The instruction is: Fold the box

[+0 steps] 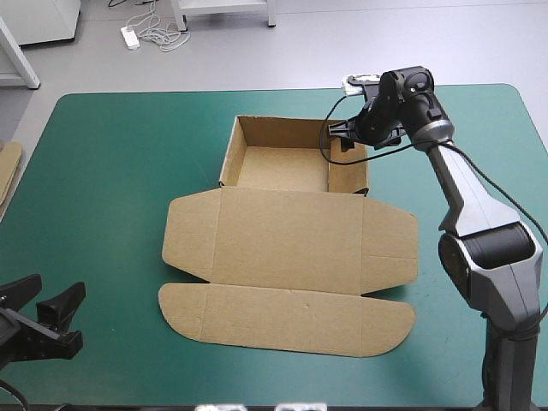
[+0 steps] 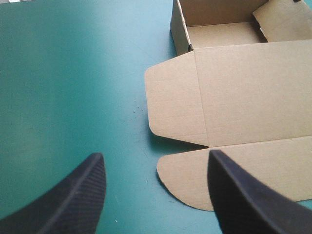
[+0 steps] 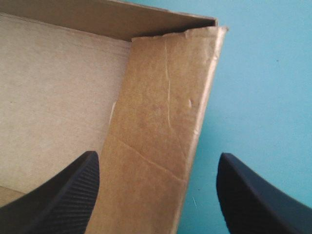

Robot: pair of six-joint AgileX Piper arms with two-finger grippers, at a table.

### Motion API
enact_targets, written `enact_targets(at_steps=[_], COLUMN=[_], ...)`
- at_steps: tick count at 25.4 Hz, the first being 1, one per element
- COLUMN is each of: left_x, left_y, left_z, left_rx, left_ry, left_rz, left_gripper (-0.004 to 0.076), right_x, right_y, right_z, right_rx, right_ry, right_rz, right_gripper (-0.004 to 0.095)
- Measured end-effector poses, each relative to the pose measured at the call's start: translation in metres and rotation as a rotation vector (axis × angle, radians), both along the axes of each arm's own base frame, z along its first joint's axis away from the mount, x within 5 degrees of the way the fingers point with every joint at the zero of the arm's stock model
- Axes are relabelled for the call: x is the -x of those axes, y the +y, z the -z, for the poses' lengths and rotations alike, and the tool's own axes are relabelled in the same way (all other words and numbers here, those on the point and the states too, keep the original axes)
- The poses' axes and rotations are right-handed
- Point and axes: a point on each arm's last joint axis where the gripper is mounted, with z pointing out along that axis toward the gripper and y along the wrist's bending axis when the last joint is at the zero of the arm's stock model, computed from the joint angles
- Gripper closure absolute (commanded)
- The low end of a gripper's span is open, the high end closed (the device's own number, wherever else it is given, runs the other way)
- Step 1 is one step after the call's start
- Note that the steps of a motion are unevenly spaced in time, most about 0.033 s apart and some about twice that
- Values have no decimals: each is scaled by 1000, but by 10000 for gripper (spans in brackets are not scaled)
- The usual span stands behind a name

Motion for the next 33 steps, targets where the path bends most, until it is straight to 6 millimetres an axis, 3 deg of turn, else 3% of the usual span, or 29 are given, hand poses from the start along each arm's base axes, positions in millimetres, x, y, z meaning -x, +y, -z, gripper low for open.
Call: enact_targets(at_steps=[3,9,12,16,20,26,33], left_x=[0,-1,-1,-1,-1,-1,-1], left_y=[0,2,3,4,4,4,4], left_z=[0,0,0,0,0,0,0], left_rx=[-2,-19,-31,-32,-32,-32,-32], left_ry=[1,-5,-9,-10,-10,-10,-10], left_rz=[-1,-17,-28,-29,-29,-29,-29], left_gripper=[284,284,284,284,284,284,284], right_x=[-7,-16,-19,-21,-23,-30,-30], right_y=[2,5,5,3,-2,-38,-122], right_z=[17,42,48,52,52,54,53], right_rx=[6,15,33,71,91,100,116], right_ry=[36,88,90,88,74,85,106], right_rz=[7,4,-13,-23,-15,41,200], right_gripper=[323,769,797,925,925,924,924])
